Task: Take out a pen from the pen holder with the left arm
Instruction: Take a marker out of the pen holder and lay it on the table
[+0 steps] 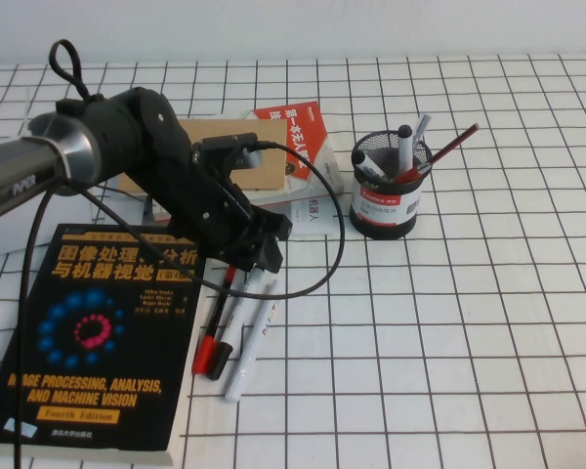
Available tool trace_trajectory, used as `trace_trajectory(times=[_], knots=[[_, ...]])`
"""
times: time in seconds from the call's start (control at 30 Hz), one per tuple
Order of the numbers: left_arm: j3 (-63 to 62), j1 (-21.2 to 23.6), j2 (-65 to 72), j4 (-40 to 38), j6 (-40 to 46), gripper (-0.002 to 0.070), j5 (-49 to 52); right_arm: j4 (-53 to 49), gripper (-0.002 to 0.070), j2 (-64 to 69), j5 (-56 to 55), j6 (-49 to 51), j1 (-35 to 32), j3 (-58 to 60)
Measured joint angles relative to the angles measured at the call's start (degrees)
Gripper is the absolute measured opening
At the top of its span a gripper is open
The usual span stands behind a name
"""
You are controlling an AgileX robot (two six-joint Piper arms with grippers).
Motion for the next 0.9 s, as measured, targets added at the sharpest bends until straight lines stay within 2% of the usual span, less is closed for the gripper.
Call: trace_trajectory(times=[0.17,0.2,0.33,0.43,0.67,0.9], knots=[[-3.18,0.0,-0.28,0.24,0.56,0.0262,2.82,0.0,-0.0017,0.0,0.0,0.0,0.0,0.0],[-3.85,0.0,-0.66,0.24,1.01,0.0242,3.36,0.0,-0.0017,0.0,0.0,0.0,0.0,0.0],[-4.37,0.0,-6.03,1.57,3.38,0.0071,3.13,0.0,-0.0017,0.0,0.0,0.0,0.0,0.0],[-4.37,-0.12,-13.1,4.15,3.86,0.002,1.98,0.0,-0.0016,0.0,0.0,0.0,0.0,0.0],[3.62,-1.73,-32.5,7.9,4.21,0.0003,-3.27,0.0,-0.0017,0.0,0.0,0.0,0.0,0.0],[24.61,-3.6,-51.38,8.18,3.86,0.0001,-11.39,0.0,-0.0017,0.0,0.0,0.0,0.0,0.0]])
